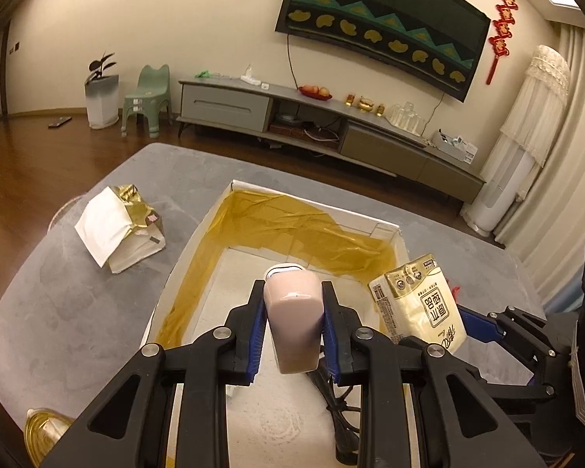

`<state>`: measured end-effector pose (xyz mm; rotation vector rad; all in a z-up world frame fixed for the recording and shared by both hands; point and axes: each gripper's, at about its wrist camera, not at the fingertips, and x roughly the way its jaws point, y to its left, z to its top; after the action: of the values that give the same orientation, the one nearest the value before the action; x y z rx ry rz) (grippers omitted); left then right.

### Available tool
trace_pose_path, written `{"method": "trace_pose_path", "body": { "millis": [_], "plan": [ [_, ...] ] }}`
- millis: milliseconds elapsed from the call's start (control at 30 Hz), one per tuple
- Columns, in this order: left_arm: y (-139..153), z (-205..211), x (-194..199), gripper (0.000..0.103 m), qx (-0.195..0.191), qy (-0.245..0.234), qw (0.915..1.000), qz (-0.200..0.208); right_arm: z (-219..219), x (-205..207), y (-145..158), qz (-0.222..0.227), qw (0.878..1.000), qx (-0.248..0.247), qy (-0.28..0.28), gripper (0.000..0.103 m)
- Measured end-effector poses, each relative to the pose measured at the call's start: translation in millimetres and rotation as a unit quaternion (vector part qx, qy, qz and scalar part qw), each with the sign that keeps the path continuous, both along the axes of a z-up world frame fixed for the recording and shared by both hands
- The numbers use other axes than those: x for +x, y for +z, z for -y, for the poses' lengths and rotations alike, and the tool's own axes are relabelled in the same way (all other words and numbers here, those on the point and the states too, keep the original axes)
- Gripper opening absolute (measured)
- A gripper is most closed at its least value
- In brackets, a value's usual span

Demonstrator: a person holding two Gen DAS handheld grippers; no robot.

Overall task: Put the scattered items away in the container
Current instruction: 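Open both grippers to drop the mouse and tissue pack into the box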

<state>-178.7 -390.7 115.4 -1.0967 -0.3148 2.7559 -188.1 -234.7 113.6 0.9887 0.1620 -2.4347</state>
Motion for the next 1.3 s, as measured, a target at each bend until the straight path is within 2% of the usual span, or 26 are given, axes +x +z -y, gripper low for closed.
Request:
{"method": "trace_pose_path", "body": {
  "millis": [333,500,633,733,1000,1300],
  "plan": [
    [-9.1,13.1,-40.0,0.027,0.015,0.026,0.9993,0.023,16.6,-37.7,-10.3,0.010,0.999,0.011,0.028,0.053],
    [-25.5,21.4,-61.7,0.027,0.043,0.033,0.9967,0.060,21.0,-57.7,-19.9,0.019,0.999,0.022,0.031,0.053],
    [-34.2,14.4,-70.2,0.031,0.036,0.025,0.9957,0.082,18.8,-70.8,-31.5,0.035,0.999,0.018,0.030,0.056],
    [-32.7,10.5,-69.0,0.037,0.035,0.022,0.9959,0.080,14.4,-75.9,-35.4,0.050,0.998,0.004,0.026,0.056],
    [-12.6,10.4,-54.8,0.038,0.018,0.020,0.9978,0.061,1.6,-66.3,-12.4,0.048,0.998,-0.026,0.017,0.056],
    [12.9,-6.8,-25.8,0.038,-0.016,0.004,0.9993,0.034,-5.0,-30.2,8.7,0.042,0.998,-0.034,0.031,0.056]
  ]
}}
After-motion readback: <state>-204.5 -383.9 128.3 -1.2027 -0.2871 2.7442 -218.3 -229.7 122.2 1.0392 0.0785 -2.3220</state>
